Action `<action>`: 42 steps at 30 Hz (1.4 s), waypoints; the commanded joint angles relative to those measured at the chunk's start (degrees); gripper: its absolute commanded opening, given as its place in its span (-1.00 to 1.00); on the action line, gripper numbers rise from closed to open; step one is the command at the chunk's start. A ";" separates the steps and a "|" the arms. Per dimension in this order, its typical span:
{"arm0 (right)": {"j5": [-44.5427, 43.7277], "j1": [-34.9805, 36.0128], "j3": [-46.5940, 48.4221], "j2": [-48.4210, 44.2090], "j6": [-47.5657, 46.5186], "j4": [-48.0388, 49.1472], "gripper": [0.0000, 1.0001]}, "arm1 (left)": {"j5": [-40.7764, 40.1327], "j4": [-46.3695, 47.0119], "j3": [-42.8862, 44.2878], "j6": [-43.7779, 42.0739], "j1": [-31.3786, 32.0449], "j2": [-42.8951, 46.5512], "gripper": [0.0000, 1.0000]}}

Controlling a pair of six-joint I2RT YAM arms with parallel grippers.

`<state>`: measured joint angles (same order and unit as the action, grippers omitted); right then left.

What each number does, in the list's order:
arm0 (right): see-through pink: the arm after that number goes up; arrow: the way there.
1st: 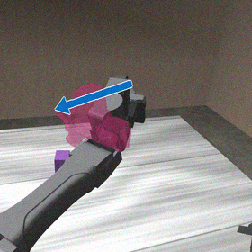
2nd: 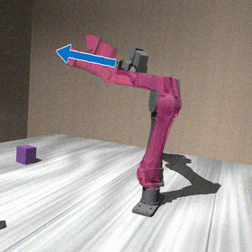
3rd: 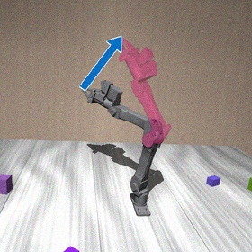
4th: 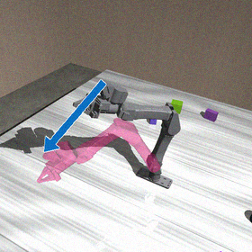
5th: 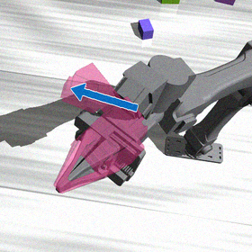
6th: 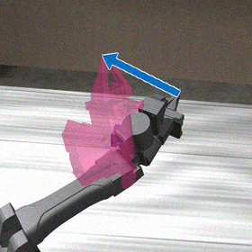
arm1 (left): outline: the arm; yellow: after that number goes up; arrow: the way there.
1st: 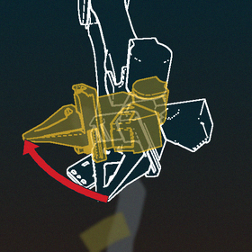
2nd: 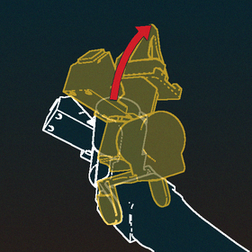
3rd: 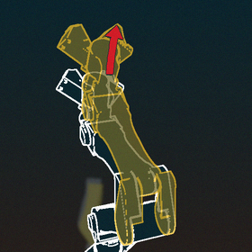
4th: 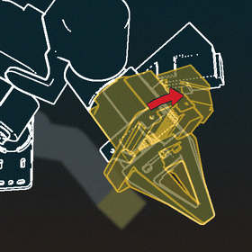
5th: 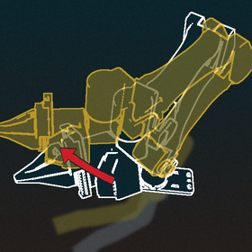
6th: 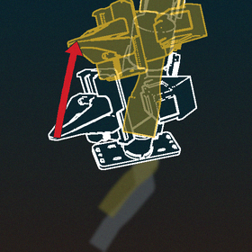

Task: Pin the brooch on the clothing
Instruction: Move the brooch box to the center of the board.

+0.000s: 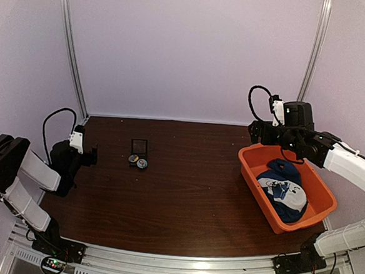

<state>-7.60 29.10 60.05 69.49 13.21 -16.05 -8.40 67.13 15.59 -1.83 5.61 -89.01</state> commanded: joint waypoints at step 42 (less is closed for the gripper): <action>3.07 -3.70 3.57 -3.46 7.47 -18.61 0.99 | 29.59 -79.39 32.43 31.29 -0.24 25.58 0.95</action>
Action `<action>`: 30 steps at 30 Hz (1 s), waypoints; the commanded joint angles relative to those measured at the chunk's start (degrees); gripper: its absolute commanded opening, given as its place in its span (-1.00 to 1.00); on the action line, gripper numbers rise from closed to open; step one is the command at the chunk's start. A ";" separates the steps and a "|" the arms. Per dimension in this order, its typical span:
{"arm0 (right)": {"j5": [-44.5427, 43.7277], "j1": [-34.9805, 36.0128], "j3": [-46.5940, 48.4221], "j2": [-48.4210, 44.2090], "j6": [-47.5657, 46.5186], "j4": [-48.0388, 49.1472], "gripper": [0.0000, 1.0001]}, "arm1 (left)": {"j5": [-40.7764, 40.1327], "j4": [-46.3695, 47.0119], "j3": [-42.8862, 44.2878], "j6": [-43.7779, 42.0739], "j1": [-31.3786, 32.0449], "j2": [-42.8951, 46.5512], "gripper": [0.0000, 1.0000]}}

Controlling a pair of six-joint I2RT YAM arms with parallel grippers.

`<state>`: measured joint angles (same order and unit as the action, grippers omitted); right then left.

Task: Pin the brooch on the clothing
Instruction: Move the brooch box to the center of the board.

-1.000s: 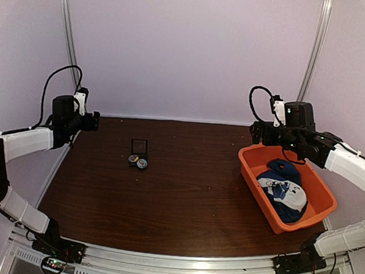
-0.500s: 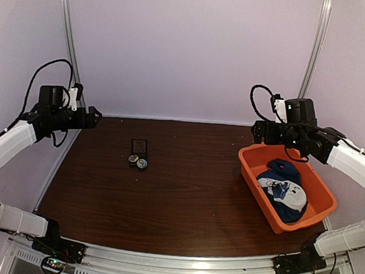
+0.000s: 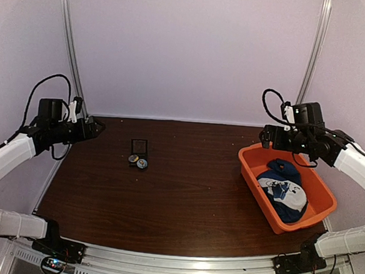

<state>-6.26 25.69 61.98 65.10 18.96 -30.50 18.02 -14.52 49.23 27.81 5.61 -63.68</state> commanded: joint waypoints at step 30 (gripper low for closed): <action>2.59 -0.29 -4.43 -1.54 -3.38 -2.55 1.00 | -10.33 -7.03 27.16 -11.94 23.10 -17.83 0.95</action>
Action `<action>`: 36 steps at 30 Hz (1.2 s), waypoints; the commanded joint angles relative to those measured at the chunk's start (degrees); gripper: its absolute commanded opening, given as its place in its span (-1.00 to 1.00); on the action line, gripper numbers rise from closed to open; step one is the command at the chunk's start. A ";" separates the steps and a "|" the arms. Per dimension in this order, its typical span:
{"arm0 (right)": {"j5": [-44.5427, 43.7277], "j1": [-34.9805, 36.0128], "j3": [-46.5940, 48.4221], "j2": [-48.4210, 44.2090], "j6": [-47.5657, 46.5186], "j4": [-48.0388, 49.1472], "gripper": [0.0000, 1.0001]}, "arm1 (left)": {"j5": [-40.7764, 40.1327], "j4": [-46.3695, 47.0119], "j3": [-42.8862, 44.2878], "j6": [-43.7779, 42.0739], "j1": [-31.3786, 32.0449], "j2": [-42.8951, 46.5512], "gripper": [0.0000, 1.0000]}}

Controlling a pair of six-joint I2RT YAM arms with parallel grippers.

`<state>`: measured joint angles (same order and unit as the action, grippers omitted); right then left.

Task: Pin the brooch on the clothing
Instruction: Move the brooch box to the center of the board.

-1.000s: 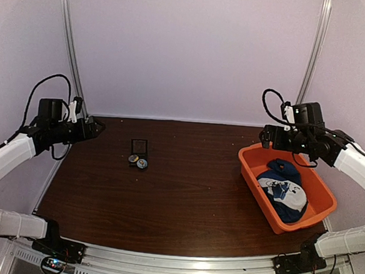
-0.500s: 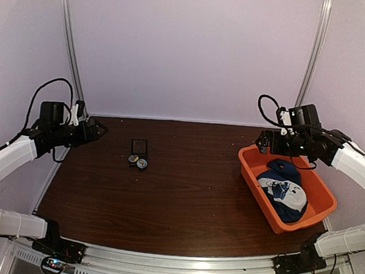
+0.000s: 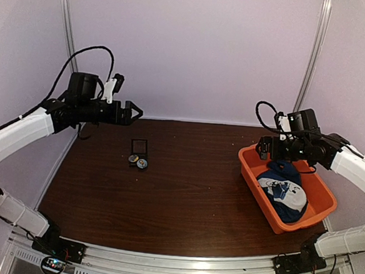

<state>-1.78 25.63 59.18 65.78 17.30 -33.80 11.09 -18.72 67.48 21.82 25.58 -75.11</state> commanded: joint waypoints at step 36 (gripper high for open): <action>-1.87 -0.14 -8.63 -5.08 -3.68 9.28 1.00 | -10.21 -13.54 28.21 -8.27 12.21 -46.95 0.95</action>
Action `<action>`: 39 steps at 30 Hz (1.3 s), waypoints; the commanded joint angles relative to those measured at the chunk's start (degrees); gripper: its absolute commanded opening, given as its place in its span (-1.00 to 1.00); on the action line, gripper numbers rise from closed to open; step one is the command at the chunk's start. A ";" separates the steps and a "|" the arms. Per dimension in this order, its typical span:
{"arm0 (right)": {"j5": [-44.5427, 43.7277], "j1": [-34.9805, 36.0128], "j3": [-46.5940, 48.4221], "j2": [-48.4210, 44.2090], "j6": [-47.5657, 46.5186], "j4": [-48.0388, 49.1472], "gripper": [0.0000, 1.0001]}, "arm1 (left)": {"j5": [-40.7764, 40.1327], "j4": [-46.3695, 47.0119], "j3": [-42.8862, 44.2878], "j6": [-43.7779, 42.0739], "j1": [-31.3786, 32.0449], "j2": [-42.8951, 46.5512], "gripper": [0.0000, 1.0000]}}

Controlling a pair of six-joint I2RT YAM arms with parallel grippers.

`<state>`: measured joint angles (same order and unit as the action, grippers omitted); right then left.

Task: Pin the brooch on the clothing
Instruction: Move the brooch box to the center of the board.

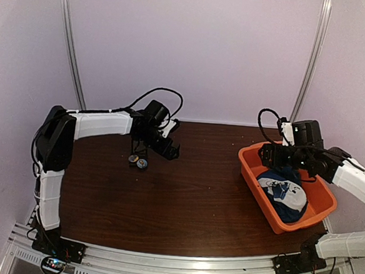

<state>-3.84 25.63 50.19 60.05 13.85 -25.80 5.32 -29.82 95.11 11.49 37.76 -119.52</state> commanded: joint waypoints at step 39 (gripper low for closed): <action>-0.15 0.08 1.22 -1.60 0.44 -0.08 1.00 | -7.98 -6.54 2.80 9.64 -4.54 -10.24 0.95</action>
<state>-3.86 25.63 50.22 59.24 13.82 -25.47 -1.80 -35.64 96.90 19.75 34.39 -128.16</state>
